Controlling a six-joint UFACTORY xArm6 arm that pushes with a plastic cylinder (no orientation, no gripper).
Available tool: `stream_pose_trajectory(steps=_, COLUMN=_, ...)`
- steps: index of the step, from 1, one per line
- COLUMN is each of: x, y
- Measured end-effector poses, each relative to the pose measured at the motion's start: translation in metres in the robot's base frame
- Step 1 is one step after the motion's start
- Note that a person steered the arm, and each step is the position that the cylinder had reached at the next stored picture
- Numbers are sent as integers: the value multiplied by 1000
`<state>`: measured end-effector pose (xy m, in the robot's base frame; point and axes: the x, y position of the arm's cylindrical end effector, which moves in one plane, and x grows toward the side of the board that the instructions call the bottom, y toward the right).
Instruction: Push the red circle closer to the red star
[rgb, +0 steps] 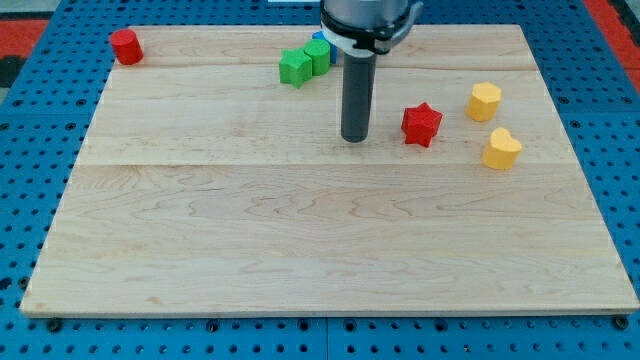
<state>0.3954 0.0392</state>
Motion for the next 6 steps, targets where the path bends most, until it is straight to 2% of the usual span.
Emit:
stream_pose_trajectory(steps=1, x=0, y=62)
stream_pose_trajectory(steps=2, x=24, y=92)
stream_pose_trajectory(steps=3, x=50, y=9)
stream_pose_trajectory(steps=4, x=-1, y=-136)
stream_pose_trajectory(steps=5, x=-80, y=-249)
stream_pose_trajectory(steps=6, x=-88, y=-343)
